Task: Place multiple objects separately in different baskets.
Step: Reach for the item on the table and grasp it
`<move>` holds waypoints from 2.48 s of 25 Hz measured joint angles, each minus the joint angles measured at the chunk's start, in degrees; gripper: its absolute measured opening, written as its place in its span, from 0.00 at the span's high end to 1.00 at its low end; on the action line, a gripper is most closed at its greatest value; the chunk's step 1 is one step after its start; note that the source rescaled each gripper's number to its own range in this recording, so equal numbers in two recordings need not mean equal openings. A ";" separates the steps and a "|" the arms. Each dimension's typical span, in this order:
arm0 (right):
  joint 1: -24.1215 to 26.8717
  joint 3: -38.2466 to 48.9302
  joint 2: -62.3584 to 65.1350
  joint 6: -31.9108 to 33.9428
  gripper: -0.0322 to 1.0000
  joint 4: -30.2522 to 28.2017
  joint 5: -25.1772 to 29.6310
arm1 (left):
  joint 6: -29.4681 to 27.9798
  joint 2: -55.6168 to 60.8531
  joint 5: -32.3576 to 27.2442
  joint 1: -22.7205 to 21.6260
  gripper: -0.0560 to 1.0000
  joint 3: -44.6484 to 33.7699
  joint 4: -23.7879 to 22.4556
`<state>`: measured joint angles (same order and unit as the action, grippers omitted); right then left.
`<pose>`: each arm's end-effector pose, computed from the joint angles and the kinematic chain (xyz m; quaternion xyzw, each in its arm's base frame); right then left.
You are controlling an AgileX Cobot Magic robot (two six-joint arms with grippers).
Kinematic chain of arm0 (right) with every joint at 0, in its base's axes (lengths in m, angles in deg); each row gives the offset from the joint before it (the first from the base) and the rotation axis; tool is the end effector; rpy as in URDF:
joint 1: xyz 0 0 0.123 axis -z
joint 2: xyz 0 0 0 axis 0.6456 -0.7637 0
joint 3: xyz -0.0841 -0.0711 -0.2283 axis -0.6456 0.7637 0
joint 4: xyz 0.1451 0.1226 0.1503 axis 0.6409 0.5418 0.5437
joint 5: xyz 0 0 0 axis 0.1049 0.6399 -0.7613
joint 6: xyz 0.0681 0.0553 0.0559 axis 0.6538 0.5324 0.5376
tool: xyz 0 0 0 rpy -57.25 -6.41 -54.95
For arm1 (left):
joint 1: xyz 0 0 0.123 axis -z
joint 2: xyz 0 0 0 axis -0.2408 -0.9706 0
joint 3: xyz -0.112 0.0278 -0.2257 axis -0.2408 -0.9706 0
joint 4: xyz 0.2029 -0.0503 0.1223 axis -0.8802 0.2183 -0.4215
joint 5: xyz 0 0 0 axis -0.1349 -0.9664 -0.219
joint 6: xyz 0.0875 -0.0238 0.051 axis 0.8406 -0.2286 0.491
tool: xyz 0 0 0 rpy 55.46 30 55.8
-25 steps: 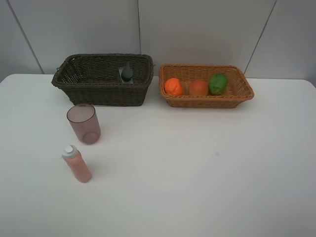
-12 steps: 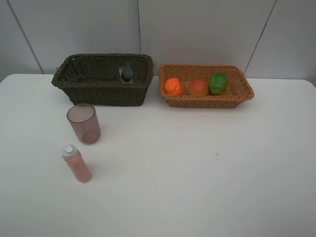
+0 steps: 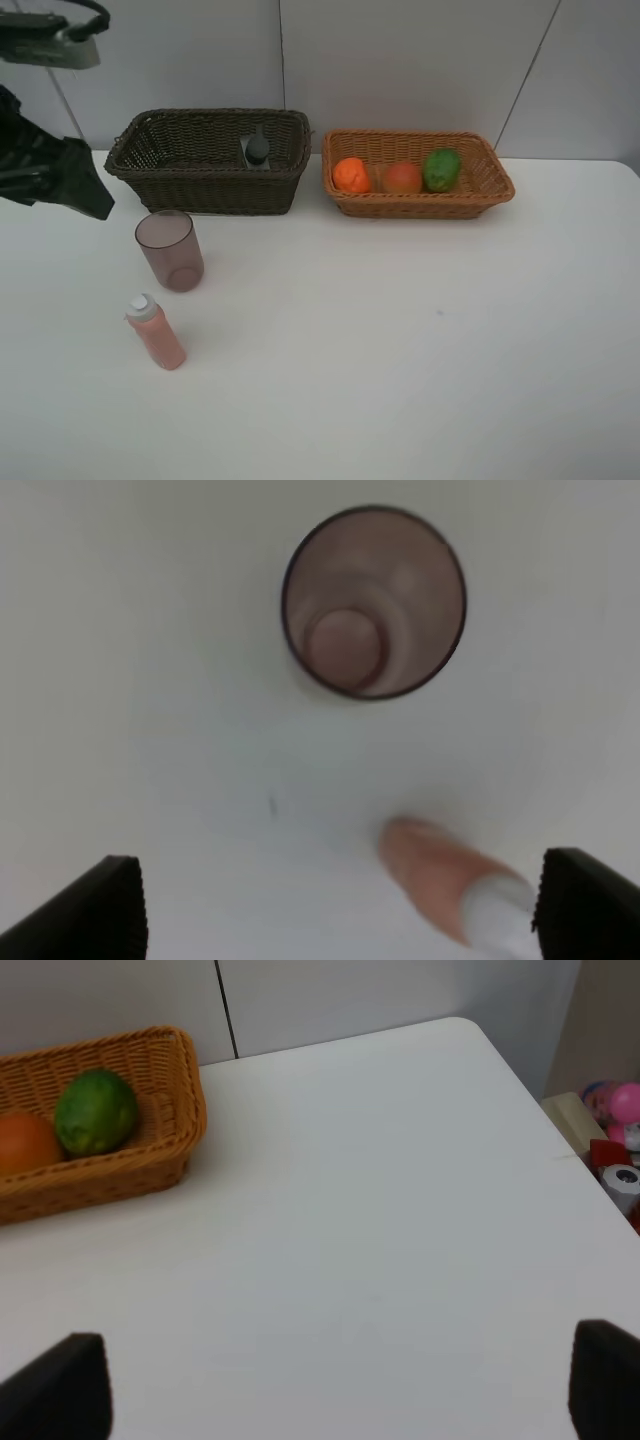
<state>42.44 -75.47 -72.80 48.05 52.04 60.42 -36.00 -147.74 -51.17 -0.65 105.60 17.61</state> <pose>0.0235 -0.0217 0.2762 0.1328 0.8311 -0.0542 0.5374 0.2521 -0.0644 0.2327 0.1339 0.9643 -0.0448 0.2241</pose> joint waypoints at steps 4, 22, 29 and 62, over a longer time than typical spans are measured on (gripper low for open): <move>0.00 0.00 0.00 0.00 0.00 0.05 0.00 | -7.47 -11.40 0.10 6.70 0.00 7.21 -4.75; 0.00 0.00 0.00 0.00 0.00 0.18 -0.07 | -19.18 -27.58 2.86 16.90 0.00 12.00 -12.44; 0.00 0.00 0.00 0.00 0.00 0.18 -0.07 | -20.77 -29.15 4.01 16.90 0.00 12.00 -14.75; 0.00 0.00 0.00 -0.05 0.00 0.18 -0.14 | -21.01 -37.15 8.71 16.90 0.95 12.05 -15.91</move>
<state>42.44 -75.47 -72.80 48.00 52.22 60.28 -57.01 -184.89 -42.45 16.25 117.65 1.70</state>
